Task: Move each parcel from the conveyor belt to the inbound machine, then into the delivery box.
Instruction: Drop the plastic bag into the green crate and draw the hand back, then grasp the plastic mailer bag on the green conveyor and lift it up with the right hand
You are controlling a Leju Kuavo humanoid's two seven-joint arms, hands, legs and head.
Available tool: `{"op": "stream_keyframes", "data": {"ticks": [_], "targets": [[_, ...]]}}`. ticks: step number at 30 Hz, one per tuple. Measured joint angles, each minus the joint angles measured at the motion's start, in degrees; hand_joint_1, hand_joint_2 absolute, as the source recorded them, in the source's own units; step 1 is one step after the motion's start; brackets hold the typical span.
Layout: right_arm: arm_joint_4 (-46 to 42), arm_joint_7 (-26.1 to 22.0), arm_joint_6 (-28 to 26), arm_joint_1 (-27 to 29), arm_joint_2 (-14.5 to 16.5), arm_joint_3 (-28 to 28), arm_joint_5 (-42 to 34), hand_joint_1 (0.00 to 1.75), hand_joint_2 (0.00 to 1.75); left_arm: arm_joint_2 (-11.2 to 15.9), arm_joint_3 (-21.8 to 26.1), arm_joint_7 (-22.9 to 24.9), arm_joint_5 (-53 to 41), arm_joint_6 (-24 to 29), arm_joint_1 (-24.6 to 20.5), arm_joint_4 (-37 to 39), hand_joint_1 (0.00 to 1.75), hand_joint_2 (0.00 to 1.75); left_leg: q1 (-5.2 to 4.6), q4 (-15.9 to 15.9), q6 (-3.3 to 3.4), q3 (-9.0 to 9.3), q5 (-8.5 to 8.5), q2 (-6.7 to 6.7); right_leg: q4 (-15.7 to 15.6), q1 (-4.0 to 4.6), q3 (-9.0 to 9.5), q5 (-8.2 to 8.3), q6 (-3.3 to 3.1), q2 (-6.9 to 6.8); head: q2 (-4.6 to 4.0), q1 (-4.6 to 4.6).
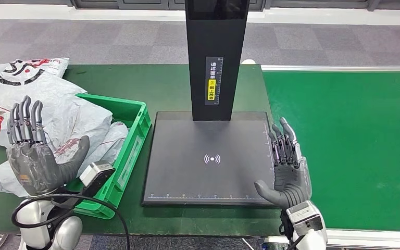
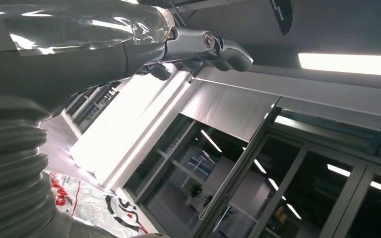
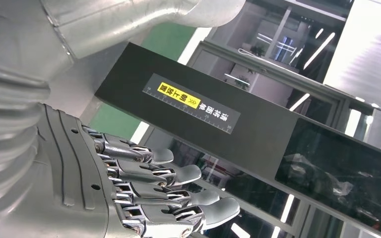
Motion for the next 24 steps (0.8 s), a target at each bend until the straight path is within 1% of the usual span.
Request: {"op": "stream_keyframes", "data": {"ticks": [3,7,9,12,13,14,17,18,20,24], "targets": [[0.01,-0.04,-0.10,0.02,0.00,-0.01,-0.03,0.00,1.75,0.02,-0.39,-2.56,2.64,2.74,0.01,-0.28,0.00,1.75,0.00,0.00,0.00,0.00,0.00,0.00,0.00,0.00,0.00,0.00,0.00,0.00,0.00,0.00],[0.02,-0.56,-0.56,0.09,0.00,-0.01,-0.39,0.00,1.75,0.26,-2.17,-8.25,7.15,8.02,0.02,-1.57,0.00,1.75,0.00,0.00,0.00,0.00,0.00,-0.01,0.00,0.00,0.01,0.00,0.00,-0.01,0.00,0.00],[0.07,-0.68,-0.78,0.02,0.00,-0.01,-0.65,0.00,1.75,0.40,-3.33,-12.18,11.01,8.65,0.07,-2.29,0.00,1.75,0.00,0.00,0.00,-0.01,0.00,-0.01,0.00,0.00,0.01,0.00,0.00,-0.01,0.00,0.00],[0.56,0.16,-1.66,-0.54,0.00,-0.01,0.20,0.00,1.75,0.69,-5.75,-18.95,18.81,7.55,0.51,-3.36,0.00,1.75,0.00,0.00,0.00,-0.01,0.00,0.00,0.00,0.00,0.01,0.00,0.00,0.00,0.00,0.00],[1.01,1.66,-3.15,-0.91,0.00,-0.06,1.94,0.00,1.75,0.75,-6.58,-20.85,20.80,7.11,0.81,-3.70,0.00,1.75,0.00,0.00,0.00,0.00,0.00,0.00,0.00,0.00,0.01,0.00,0.00,0.00,0.00,0.00],[1.84,4.50,-6.01,-1.38,0.00,-0.28,5.38,0.00,1.75,0.78,-7.34,-22.64,22.26,6.98,1.17,-4.01,0.00,1.75,0.00,0.00,0.00,0.00,0.00,0.00,0.00,0.00,0.01,0.00,0.00,0.01,0.00,0.00],[7.39,16.19,-19.33,-3.41,-0.07,-2.78,20.40,0.00,1.75,0.79,-9.30,-28.29,25.43,8.07,2.31,-4.82,0.00,1.75,0.00,0.00,0.03,0.01,0.01,-0.02,0.00,-0.02,0.03,0.01,0.01,-0.03,0.00,0.00],[9.93,18.58,-23.07,-4.20,-0.24,-4.26,24.00,0.00,1.75,0.79,-9.82,-29.84,26.28,8.46,2.68,-5.03,0.00,1.75,0.00,0.01,0.04,0.01,0.02,-0.04,0.00,-0.04,0.04,0.02,0.03,-0.06,0.00,0.00],[14.98,20.87,-28.13,-5.58,-0.94,-7.75,28.30,0.00,1.75,0.79,-10.66,-32.13,27.83,8.83,3.21,-5.28,0.00,1.75,-0.01,0.01,0.08,0.00,0.04,-0.09,-0.01,-0.08,0.06,0.04,0.06,-0.11,0.00,0.00],[22.78,24.22,-33.33,-7.22,-2.36,-14.47,34.45,0.00,1.75,0.73,-11.08,-35.11,30.56,8.92,3.47,-5.25,0.00,1.75,-0.06,0.02,0.11,-0.01,0.01,-0.11,-0.01,-0.10,0.06,0.05,0.08,-0.11,0.00,0.00]]}}
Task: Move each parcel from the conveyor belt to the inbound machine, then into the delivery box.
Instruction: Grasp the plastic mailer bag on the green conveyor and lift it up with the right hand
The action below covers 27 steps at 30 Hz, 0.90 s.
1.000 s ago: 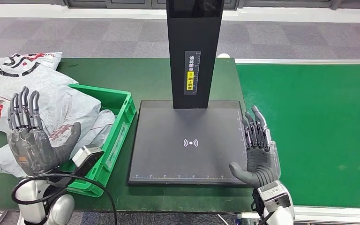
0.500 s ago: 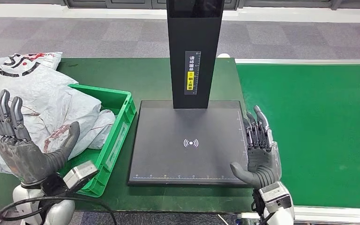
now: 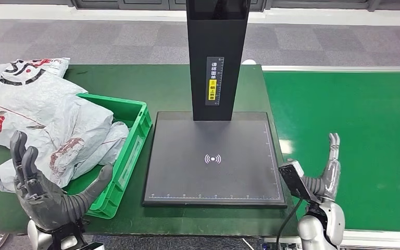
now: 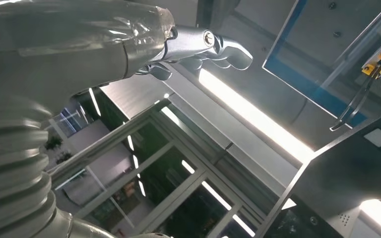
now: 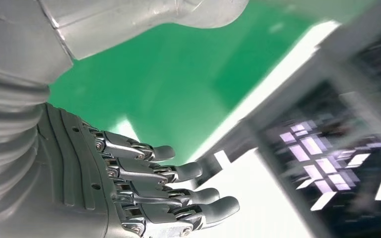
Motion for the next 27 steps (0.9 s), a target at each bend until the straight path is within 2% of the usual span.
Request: {"op": "stream_keyframes", "data": {"ticks": [5,11,20,27], "targets": [[6.85,4.49,-2.64,-2.08,-1.27,-5.81,7.96,0.00,1.75,-0.59,0.00,-1.74,2.47,0.00,-0.06,0.02,0.00,1.75,-0.02,0.00,0.01,0.00,-0.01,0.01,0.00,0.02,-0.03,0.00,0.00,0.03,0.00,0.00],[11.99,7.36,-2.77,-4.44,-2.72,-10.14,12.86,0.00,1.75,-0.97,0.00,-1.80,3.43,0.00,-0.16,-0.04,0.00,1.75,-0.02,0.00,0.01,0.01,-0.01,0.05,0.00,0.03,-0.03,0.00,0.00,0.05,0.00,0.00],[19.54,12.03,-1.50,-8.25,-4.62,-12.36,19.09,0.00,1.75,-1.84,0.00,-1.80,3.26,0.13,-0.15,-0.33,0.00,1.75,-0.02,0.00,0.01,0.00,-0.01,0.05,0.00,0.01,-0.02,0.00,0.00,0.05,0.00,0.00],[23.44,12.76,-1.14,-10.28,-5.34,-12.97,20.51,0.00,1.75,-2.08,0.00,-1.80,2.67,0.17,0.13,-0.33,0.00,1.75,-0.02,0.00,0.01,0.00,-0.01,0.05,0.00,0.02,-0.02,0.00,0.00,0.06,0.00,0.00]]}}
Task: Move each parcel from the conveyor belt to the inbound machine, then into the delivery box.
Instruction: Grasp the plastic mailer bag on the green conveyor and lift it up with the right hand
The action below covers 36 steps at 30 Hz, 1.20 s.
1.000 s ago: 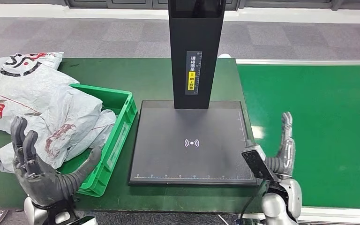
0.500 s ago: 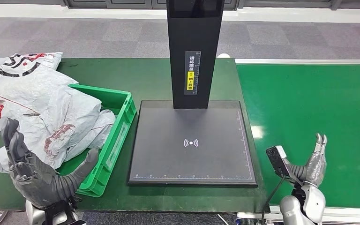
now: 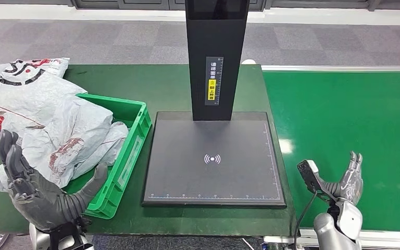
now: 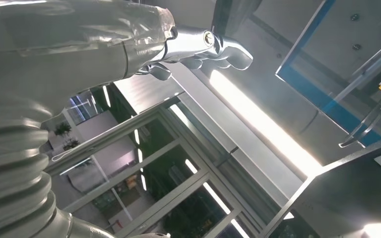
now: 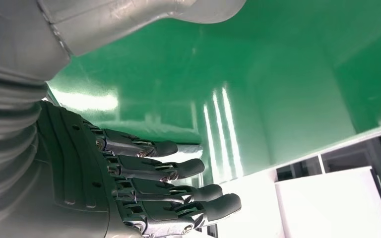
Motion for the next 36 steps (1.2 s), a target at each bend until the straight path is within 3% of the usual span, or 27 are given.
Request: {"op": "stream_keyframes", "data": {"ticks": [1,5,22,26,36], "targets": [[0.50,0.07,0.13,-0.33,-0.04,-0.11,-0.01,0.00,1.75,-0.05,0.00,0.02,-0.29,0.00,0.12,0.00,0.00,1.75,0.00,0.00,0.00,0.00,0.00,0.00,0.00,0.00,0.00,0.00,0.00,0.00,0.00,0.00],[2.34,-0.67,0.28,-1.44,-0.09,-0.58,-1.07,0.00,0.00,-0.22,0.00,0.40,-2.39,0.00,0.34,0.00,0.00,1.75,0.00,0.00,0.00,0.00,0.00,0.00,0.00,0.00,0.00,0.00,0.00,-0.01,0.00,0.00],[4.50,-1.63,0.35,-1.73,-0.11,-1.59,-1.59,0.00,0.00,-0.24,0.00,1.07,-3.52,0.00,0.75,-0.02,0.00,1.75,0.00,0.00,0.00,-0.01,0.00,-0.01,0.00,0.00,0.01,0.00,0.00,-0.02,0.00,0.00],[4.63,-1.66,0.35,-1.78,-0.11,-1.59,-1.61,0.00,1.75,-0.24,0.00,1.10,-3.52,0.00,0.77,-0.02,0.00,1.75,0.00,0.00,0.00,-0.01,0.00,-0.01,0.00,0.00,0.01,0.00,0.00,-0.02,0.00,0.00],[5.66,-1.69,0.63,-2.92,-0.13,-2.03,-1.49,0.00,1.75,-0.40,0.00,1.61,-3.94,0.00,1.52,-0.49,0.00,1.75,0.00,0.00,0.00,-0.01,0.00,-0.01,0.00,-0.01,0.01,0.00,0.00,-0.02,0.00,0.00]]}}
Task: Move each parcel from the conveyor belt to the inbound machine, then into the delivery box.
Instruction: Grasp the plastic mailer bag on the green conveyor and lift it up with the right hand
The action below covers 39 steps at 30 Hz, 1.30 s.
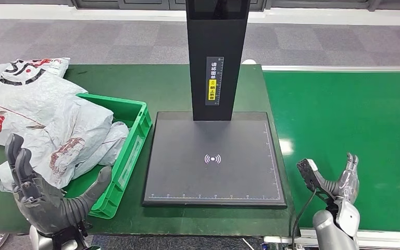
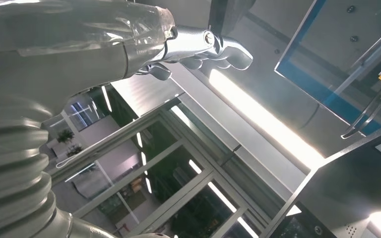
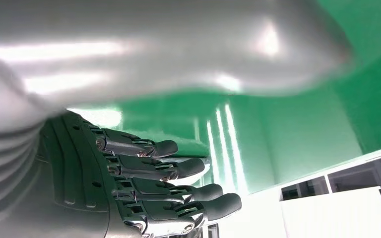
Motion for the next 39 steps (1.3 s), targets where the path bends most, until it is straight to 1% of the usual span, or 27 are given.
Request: {"op": "stream_keyframes", "data": {"ticks": [7,13,20,39], "targets": [[0.71,-0.52,0.22,-0.56,0.00,-0.46,-0.56,0.00,1.75,0.00,0.00,1.05,-1.49,0.00,0.10,-0.15,0.00,1.75,0.00,0.00,0.00,0.00,0.00,-0.01,0.00,0.00,0.00,0.00,0.00,0.00,0.00,0.00],[0.86,-1.17,0.63,-0.56,0.03,-0.91,-1.41,0.00,1.75,-0.02,0.00,1.29,-1.53,0.01,1.04,-0.23,0.00,1.75,0.00,0.00,0.00,0.00,0.00,-0.01,0.00,0.00,-0.01,0.00,0.00,-0.01,0.00,0.00],[0.19,-2.03,0.11,0.48,0.04,-1.44,-3.22,0.00,1.75,-0.37,0.00,1.89,-1.97,0.00,1.22,-0.48,0.00,1.75,0.00,0.00,0.00,0.00,0.00,-0.01,0.00,0.00,0.00,0.00,0.00,-0.01,0.00,0.00],[-0.16,-2.04,0.12,1.05,0.04,-1.51,-3.45,0.00,1.75,-0.79,0.00,2.04,-2.03,0.01,1.88,-0.66,0.00,1.75,0.00,0.00,0.00,0.00,0.00,0.00,0.00,0.00,0.00,0.00,0.00,0.00,0.00,0.00]]}}
